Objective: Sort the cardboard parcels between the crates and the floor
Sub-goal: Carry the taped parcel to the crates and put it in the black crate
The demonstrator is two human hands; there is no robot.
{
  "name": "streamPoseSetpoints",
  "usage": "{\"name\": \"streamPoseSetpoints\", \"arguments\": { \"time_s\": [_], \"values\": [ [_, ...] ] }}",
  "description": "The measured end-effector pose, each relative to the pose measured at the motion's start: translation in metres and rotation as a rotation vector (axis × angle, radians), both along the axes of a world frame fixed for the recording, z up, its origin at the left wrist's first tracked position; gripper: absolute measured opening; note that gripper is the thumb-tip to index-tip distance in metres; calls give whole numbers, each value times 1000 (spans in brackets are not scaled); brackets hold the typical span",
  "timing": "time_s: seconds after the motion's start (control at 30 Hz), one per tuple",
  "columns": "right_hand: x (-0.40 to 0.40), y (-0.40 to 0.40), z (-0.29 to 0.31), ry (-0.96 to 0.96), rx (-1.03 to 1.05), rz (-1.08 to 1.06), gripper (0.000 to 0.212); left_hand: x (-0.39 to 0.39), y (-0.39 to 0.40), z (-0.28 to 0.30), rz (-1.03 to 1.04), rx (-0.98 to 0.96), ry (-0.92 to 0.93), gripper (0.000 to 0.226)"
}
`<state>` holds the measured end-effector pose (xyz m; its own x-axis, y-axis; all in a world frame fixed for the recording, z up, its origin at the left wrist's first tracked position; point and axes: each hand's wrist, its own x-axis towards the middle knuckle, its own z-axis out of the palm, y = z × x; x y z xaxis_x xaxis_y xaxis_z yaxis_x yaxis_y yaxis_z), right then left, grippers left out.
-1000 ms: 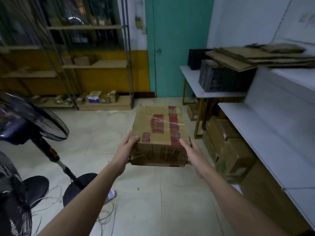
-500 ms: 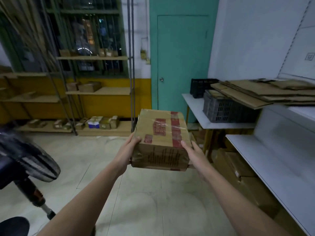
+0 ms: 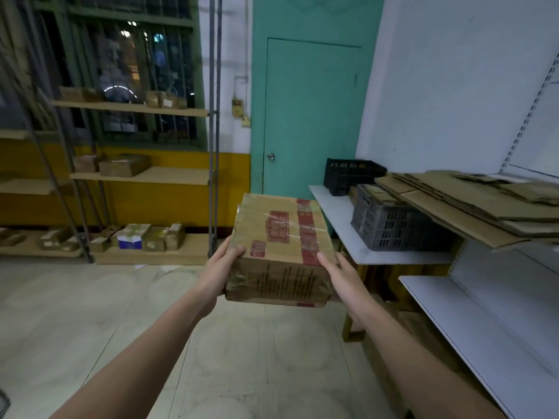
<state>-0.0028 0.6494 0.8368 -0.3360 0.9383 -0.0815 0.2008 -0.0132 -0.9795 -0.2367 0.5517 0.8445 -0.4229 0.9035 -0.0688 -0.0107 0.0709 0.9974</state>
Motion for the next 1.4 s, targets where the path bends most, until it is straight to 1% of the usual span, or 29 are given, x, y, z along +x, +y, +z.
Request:
{"name": "streamPoseSetpoints", "arguments": {
  "time_s": [0.03,0.13,0.17,0.2,0.27,0.3,0.4,0.5,0.67,0.73,0.77,0.83,0.87,0.9,1.0,1.1,1.13,1.2,1.27,1.3,1.33,1.4],
  "values": [
    [-4,16,-2,-7,-1,4,42,-4,16,-1,4,0,-5,48],
    [-14,72,-13,-40,25,4,85,-12,70,-6,36,-16,-27,51],
    [-17,91,-15,-51,26,-4,96,-15,90,-7,50,-22,-28,50],
    [-19,109,-15,-49,18,-5,100,-16,109,-7,60,-24,-23,50],
    [-22,147,-12,-1,-12,18,89,-16,148,-4,70,-26,-13,48],
    [-22,166,-10,18,-16,29,89,-16,167,-3,74,-26,-11,47],
    [-23,217,-6,3,-7,27,116,-13,214,4,76,-34,-1,43],
    [-24,268,-6,12,3,48,124,-15,256,8,97,-26,-1,42],
    [-40,339,-13,24,-16,54,121,-29,314,10,98,-19,19,48],
    [-50,360,-11,26,-11,62,117,-40,337,7,95,-20,30,49],
    [-57,370,-9,38,-6,69,108,-46,348,5,96,-20,29,49],
    [-72,391,-9,54,0,76,79,-58,370,0,95,-25,27,48],
    [-80,403,-11,59,1,77,68,-64,382,-1,93,-27,25,45],
    [-90,418,-14,55,-3,73,64,-72,395,-2,88,-23,18,42],
    [-119,462,-19,25,-11,73,66,-101,441,-4,83,-20,10,34],
    [-148,512,-26,17,-10,50,92,-138,494,-13,43,19,-14,36],
    [-157,530,-28,20,-6,37,95,-149,512,-16,26,29,-24,35],
    [-176,565,-29,24,-13,13,94,-168,547,-19,8,46,-31,35],
    [-193,593,-28,17,-33,-17,96,-184,578,-18,-9,53,-31,44],
    [-201,606,-28,17,-37,-15,91,-193,594,-19,-13,46,-35,49],
    [-209,619,-27,14,-31,-13,82,-201,608,-19,-11,35,-40,51],
    [-222,644,-28,35,-53,-13,63,-216,638,-20,-6,20,-49,48]
  ]
}}
